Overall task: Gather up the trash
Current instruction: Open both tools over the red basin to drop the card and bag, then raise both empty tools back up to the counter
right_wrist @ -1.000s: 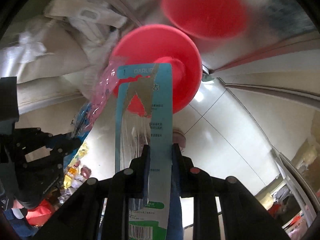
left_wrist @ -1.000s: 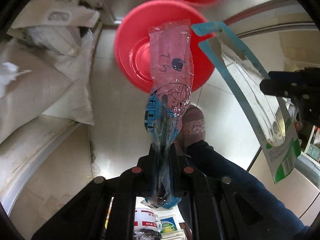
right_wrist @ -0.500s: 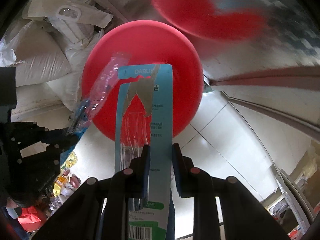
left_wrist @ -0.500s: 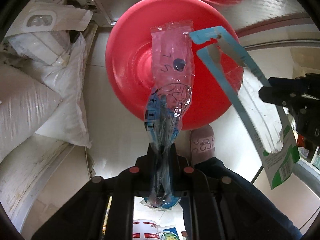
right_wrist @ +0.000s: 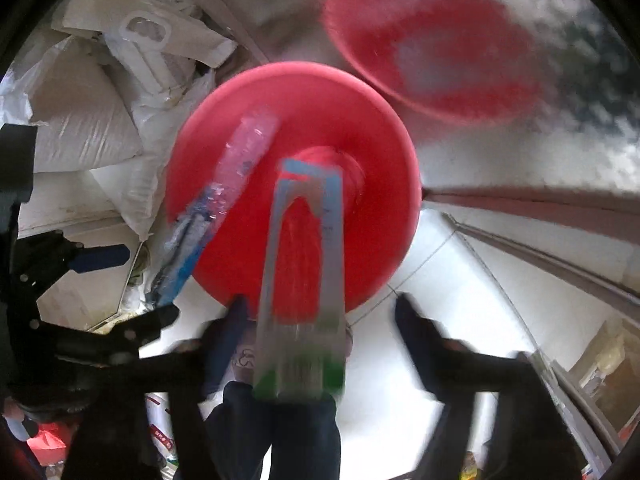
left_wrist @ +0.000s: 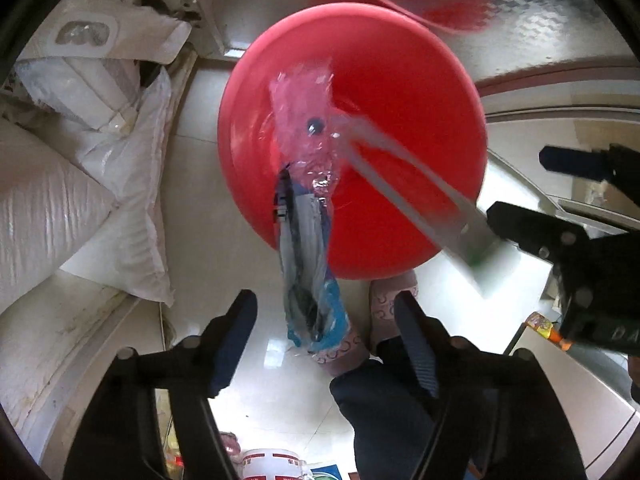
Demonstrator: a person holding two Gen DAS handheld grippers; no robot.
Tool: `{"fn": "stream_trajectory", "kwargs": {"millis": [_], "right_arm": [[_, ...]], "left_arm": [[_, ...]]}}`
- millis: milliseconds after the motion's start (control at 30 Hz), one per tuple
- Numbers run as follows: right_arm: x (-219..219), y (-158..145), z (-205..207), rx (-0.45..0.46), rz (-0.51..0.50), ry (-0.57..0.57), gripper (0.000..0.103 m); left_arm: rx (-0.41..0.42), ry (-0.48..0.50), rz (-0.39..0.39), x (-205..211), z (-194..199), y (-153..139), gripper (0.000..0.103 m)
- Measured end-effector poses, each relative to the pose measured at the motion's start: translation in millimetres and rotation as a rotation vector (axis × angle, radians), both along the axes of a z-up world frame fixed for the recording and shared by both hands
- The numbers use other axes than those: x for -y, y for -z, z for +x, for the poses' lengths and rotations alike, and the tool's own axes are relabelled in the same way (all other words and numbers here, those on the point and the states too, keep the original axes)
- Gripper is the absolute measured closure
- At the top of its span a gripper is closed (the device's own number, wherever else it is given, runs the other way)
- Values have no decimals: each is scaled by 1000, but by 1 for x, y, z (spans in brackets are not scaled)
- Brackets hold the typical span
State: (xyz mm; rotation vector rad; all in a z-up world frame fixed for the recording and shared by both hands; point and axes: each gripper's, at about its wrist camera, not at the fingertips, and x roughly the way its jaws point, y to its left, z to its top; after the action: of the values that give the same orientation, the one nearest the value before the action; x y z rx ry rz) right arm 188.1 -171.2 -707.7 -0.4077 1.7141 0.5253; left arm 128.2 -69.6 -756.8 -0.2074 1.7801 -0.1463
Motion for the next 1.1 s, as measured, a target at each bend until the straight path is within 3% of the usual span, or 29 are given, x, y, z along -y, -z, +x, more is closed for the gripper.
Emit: {"fn": "stream_trajectory", "kwargs": {"millis": [100,200,367,400,533,700,800,1100], "right_arm": [[-3,-10,-1,52,-18,-29,24],[-2,-23,-4,65,-8,-16,20],[6,-68,-13,94,19,-3,17],[8,-81,-16,110,24,-2,17],[19,-128,-28,147,52,53,8],[28,-195,-52,208,94,91,8],[29,-239,-61,277,128,103,8],[33,-404,-87,473,155,118,8]], "left_arm": [[23,13,15,1,1,-10,26],[35,20,23,2,-2,-28,26],[89,48,65,5,-12,-81,25],[108,52,75,6,-15,-95,20],[176,21,66,3,-29,-157,19],[257,-22,65,4,-46,-236,18],[299,-13,109,8,-56,-285,16],[498,-15,202,8,-82,-455,14]]}}
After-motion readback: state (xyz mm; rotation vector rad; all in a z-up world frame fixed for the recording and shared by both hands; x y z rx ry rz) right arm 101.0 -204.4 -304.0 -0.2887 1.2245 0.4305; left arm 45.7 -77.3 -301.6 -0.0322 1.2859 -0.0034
